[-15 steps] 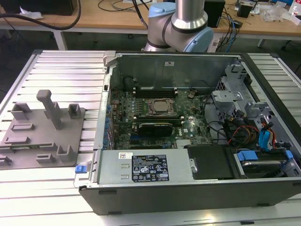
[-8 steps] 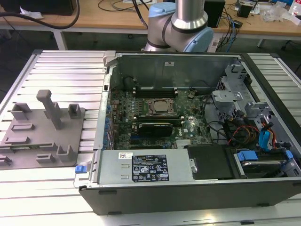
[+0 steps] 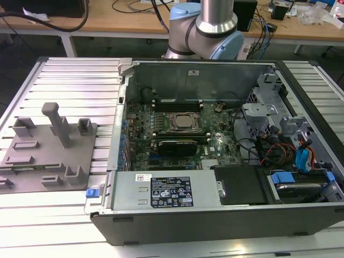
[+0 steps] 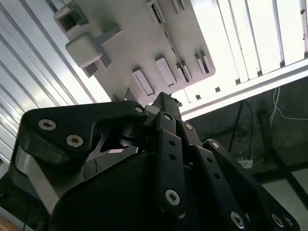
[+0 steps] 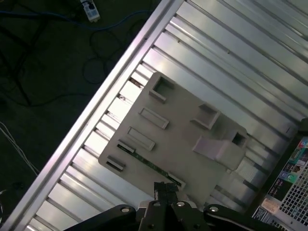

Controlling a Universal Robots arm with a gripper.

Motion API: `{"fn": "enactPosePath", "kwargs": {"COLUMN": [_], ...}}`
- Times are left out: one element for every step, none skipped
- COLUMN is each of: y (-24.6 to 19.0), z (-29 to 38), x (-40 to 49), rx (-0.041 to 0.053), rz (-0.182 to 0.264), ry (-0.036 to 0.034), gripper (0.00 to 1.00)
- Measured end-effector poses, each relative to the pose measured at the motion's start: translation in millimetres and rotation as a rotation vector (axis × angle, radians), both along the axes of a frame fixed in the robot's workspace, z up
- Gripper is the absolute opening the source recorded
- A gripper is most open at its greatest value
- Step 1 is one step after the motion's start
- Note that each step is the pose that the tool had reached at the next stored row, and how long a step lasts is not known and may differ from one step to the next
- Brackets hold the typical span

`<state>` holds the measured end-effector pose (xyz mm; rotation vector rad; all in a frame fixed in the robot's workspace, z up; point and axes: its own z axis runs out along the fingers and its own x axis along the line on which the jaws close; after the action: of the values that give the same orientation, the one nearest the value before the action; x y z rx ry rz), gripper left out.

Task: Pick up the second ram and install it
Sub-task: 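Pick up the second ram and move it above second insertion slot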

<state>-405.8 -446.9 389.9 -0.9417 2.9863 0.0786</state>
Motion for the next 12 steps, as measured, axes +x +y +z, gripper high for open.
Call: {"fn": "enactPosePath", "kwargs": {"y": [0.0, 0.0, 0.0, 0.0, 0.0, 0.0, 0.0, 0.0, 0.0, 0.0, 0.0, 0.0], "z": [0.0, 0.0, 0.0, 0.0, 0.0, 0.0, 0.0, 0.0, 0.0, 0.0, 0.0, 0.0], "x": [0.0, 0.0, 0.0, 0.0, 0.0, 0.0, 0.0, 0.0, 0.0, 0.0, 0.0, 0.0], "rx": [0.0, 0.0, 0.0, 0.0, 0.0, 0.0, 0.0001, 0.0, 0.0, 0.0, 0.0, 0.0], "rz": [0.019, 0.03, 0.045, 0.058, 0.074, 0.089, 0.104, 0.12, 0.128, 0.14, 0.154, 0.173], "ry": [0.0, 0.0, 0.0, 0.0, 0.0, 0.0, 0.0, 0.0, 0.0, 0.0, 0.0, 0.0], "gripper": [0.11, 0.11, 0.11, 0.11, 0.11, 0.11, 0.11, 0.11, 0.11, 0.11, 0.11, 0.11]}}
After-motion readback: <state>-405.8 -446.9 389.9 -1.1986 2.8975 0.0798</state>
